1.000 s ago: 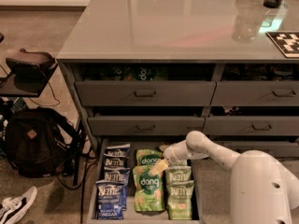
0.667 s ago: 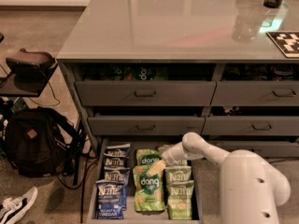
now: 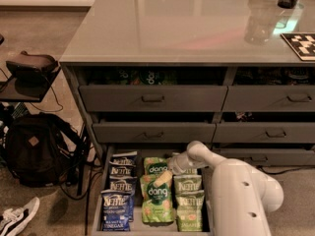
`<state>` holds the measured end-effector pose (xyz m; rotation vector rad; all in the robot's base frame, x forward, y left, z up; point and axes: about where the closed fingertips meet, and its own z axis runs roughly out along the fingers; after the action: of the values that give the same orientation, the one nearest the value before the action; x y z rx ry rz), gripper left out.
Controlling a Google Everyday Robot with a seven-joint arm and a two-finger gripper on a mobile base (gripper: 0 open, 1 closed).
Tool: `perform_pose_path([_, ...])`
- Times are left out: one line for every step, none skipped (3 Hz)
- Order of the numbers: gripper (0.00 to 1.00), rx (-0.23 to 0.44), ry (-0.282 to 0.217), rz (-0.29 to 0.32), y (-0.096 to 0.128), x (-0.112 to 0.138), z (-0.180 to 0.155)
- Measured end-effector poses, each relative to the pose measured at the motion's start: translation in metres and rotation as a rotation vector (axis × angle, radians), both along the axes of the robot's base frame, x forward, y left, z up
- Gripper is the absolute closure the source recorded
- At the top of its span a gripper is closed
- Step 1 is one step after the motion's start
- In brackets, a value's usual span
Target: Pick green rice chip bag from bottom drawer and place on counter
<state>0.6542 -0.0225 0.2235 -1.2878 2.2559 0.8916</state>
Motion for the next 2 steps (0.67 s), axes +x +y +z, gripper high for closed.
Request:
perform_pose_path([0.00, -0.024, 0.050, 0.000, -0.003, 0.001, -0.023])
perform_pose_path([0.00, -0.044, 0.101, 0.019, -0.001, 0.000, -0.040])
